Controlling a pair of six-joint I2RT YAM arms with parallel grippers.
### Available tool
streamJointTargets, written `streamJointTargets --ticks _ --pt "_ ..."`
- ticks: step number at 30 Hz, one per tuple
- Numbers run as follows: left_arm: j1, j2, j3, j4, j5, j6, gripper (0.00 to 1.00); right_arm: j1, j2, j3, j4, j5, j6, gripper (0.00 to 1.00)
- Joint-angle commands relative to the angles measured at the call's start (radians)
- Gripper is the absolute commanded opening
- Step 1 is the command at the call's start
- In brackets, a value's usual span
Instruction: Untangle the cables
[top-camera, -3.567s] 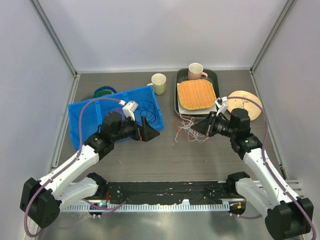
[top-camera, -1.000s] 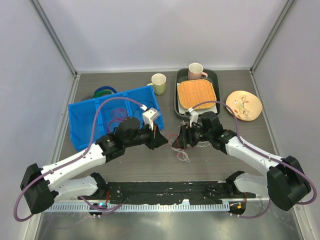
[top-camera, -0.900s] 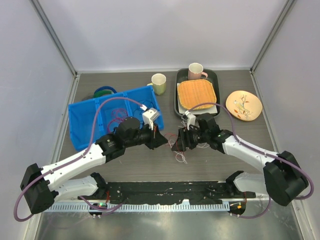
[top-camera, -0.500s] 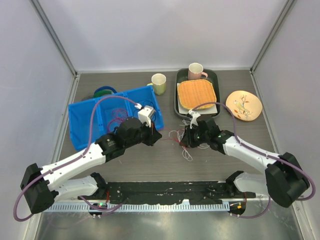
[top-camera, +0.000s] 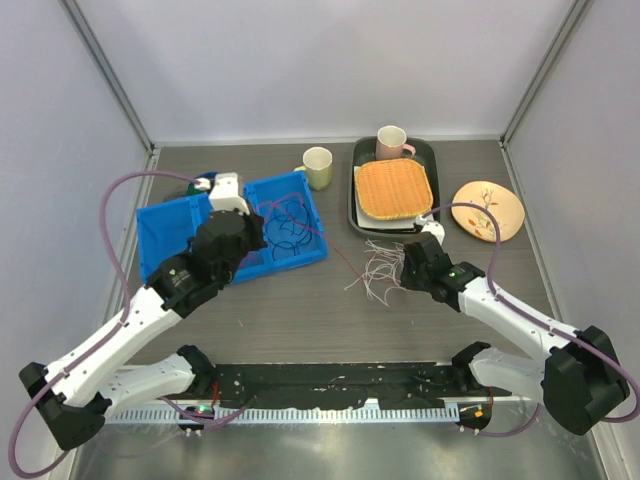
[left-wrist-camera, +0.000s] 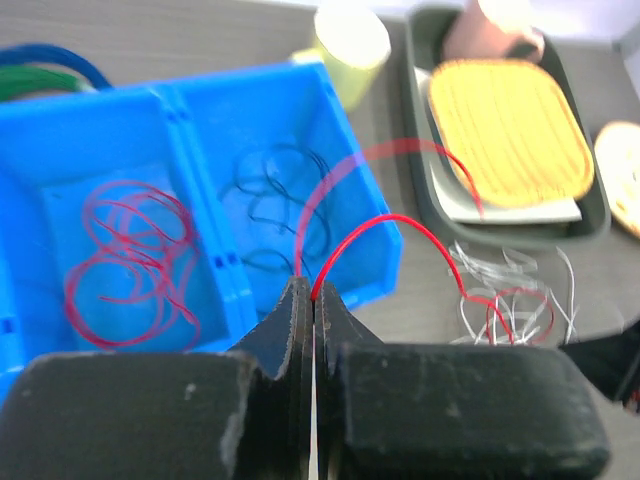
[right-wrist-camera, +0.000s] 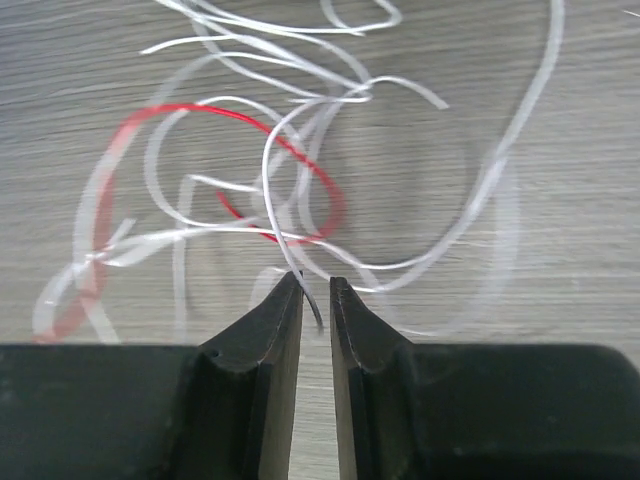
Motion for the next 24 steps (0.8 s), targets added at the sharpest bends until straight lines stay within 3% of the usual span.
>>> streamJointTargets --ticks 1,8,13,24 --pt "0.071 -0.032 0.096 -0.065 -0.107 0.02 0.0 -0.031 0.026 0.024 -0.088 0.149 0.062 0.22" --pt "0.122 -0.052 0.241 -0.104 -0.139 0.079 0.0 -0.123 0.106 0.005 -0.107 0.141 0.064 0.19" --pt "0.122 -0.07 0.309 -0.105 -0.062 0.122 0.0 -0.126 0.101 0.006 -0.075 0.101 0.024 0.22" --pt "0.122 -0.09 0.443 -0.133 -0.205 0.182 0.0 -0.179 0.117 -0.008 -0.075 0.115 0.021 0.27"
